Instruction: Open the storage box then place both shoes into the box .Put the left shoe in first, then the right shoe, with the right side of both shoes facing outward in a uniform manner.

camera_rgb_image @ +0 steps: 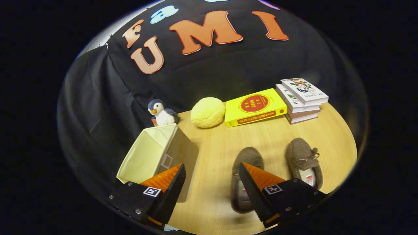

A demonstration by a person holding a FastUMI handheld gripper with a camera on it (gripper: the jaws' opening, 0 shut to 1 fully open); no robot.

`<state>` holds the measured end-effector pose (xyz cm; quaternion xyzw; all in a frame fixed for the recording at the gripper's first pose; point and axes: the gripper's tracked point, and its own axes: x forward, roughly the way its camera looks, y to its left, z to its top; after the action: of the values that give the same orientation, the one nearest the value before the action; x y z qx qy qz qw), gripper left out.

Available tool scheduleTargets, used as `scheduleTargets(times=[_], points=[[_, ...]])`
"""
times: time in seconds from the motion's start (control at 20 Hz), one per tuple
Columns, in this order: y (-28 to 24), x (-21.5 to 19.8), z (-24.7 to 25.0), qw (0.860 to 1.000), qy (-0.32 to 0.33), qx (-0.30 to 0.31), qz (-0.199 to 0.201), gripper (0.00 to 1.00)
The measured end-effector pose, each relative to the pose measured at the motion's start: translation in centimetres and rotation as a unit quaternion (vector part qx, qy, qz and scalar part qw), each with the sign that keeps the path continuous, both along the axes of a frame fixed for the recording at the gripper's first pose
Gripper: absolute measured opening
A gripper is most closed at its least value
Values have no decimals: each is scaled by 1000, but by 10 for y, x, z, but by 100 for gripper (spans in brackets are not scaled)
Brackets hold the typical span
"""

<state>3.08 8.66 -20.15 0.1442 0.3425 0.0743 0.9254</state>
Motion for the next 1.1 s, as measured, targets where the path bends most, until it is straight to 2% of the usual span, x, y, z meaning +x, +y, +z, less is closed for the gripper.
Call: scheduleTargets(times=[0.35,0.7,0.8,0.85,1.0,1.05,1.1], points=[[-61,-20,-48,997,15,-70,-34,98],[-77,-25,-96,991,25,-122,-51,97],[-75,-23,-109,991,28,-121,-53,92],[-72,-22,-112,991,30,-118,-51,80],[-71,-12,-126,991,36,-113,-57,71],[-68,-9,-125,992,35,-109,-57,57],[-66,-7,-128,992,36,-108,-57,50]])
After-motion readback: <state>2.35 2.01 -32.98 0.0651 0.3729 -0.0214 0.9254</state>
